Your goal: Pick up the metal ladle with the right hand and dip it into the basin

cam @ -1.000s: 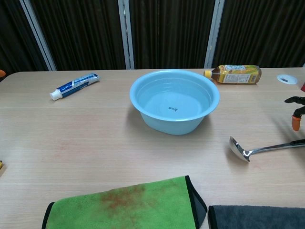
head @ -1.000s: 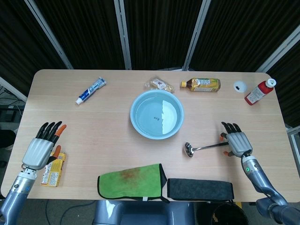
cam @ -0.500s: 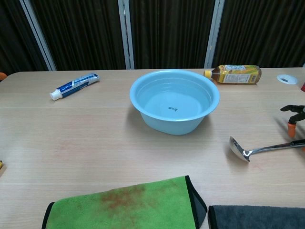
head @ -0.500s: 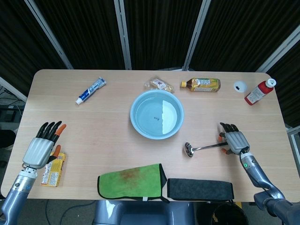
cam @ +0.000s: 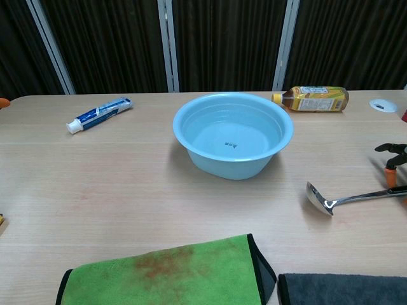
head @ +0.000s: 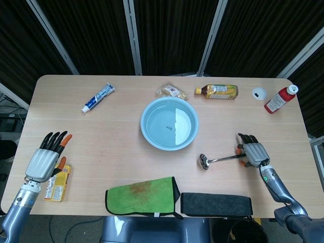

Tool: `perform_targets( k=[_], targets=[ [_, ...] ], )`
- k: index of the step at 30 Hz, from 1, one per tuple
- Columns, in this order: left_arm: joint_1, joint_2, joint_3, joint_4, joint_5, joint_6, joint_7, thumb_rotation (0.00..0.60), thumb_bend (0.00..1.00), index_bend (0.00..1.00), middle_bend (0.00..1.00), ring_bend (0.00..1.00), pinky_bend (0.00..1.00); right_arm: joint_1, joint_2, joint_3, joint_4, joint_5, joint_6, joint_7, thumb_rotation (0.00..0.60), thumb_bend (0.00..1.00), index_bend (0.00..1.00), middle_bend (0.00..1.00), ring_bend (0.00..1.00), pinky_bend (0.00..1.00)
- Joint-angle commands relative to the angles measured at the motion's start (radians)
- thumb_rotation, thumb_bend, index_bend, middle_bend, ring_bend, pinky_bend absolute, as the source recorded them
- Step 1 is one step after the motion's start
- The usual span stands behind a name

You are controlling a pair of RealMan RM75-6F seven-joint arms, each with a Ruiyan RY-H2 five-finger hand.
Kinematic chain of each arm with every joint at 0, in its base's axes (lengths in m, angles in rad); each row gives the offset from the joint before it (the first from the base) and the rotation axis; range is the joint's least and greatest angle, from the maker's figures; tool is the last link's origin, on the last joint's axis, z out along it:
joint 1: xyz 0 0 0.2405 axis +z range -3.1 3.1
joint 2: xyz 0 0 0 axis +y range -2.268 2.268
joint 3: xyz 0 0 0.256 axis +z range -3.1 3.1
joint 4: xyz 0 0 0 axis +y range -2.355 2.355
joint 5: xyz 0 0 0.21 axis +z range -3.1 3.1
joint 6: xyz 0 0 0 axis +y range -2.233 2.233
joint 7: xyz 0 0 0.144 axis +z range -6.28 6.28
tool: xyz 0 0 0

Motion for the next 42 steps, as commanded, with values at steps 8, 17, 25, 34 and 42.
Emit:
perform_targets(
  k=[8,17,25,34,42],
  targets=[
    [-0.002,0.002,0.000,-0.001,-0.002,-0.004,-0.005,0.600,0.56,0.03,0.00,0.00,0.00,0.003,-0.016,-0.008,0.020,-0.005,-0.015,0.009,0.600,0.23,0.48,0.00,0.00,0.00],
    [-0.001,0.005,-0.001,-0.002,-0.004,-0.003,-0.008,0.600,0.57,0.03,0.00,0.00,0.00,0.005,-0.025,-0.011,0.027,-0.003,-0.032,0.001,0.600,0.28,0.49,0.00,0.00,0.00],
    [-0.001,0.008,-0.001,-0.003,-0.004,-0.002,-0.013,0.600,0.56,0.03,0.00,0.00,0.00,0.007,-0.018,-0.006,0.020,0.003,-0.040,-0.007,0.600,0.43,0.55,0.00,0.00,0.00],
    [0.000,0.014,0.005,-0.011,0.006,0.001,-0.021,0.600,0.56,0.03,0.00,0.00,0.00,-0.005,0.045,-0.006,-0.039,0.010,-0.032,-0.043,0.600,0.47,0.58,0.00,0.00,0.00],
    [0.002,0.023,0.011,-0.021,0.022,0.011,-0.034,0.600,0.57,0.03,0.00,0.00,0.00,-0.034,0.154,0.015,-0.193,0.041,0.016,-0.137,0.600,0.48,0.59,0.00,0.00,0.00]
  ],
)
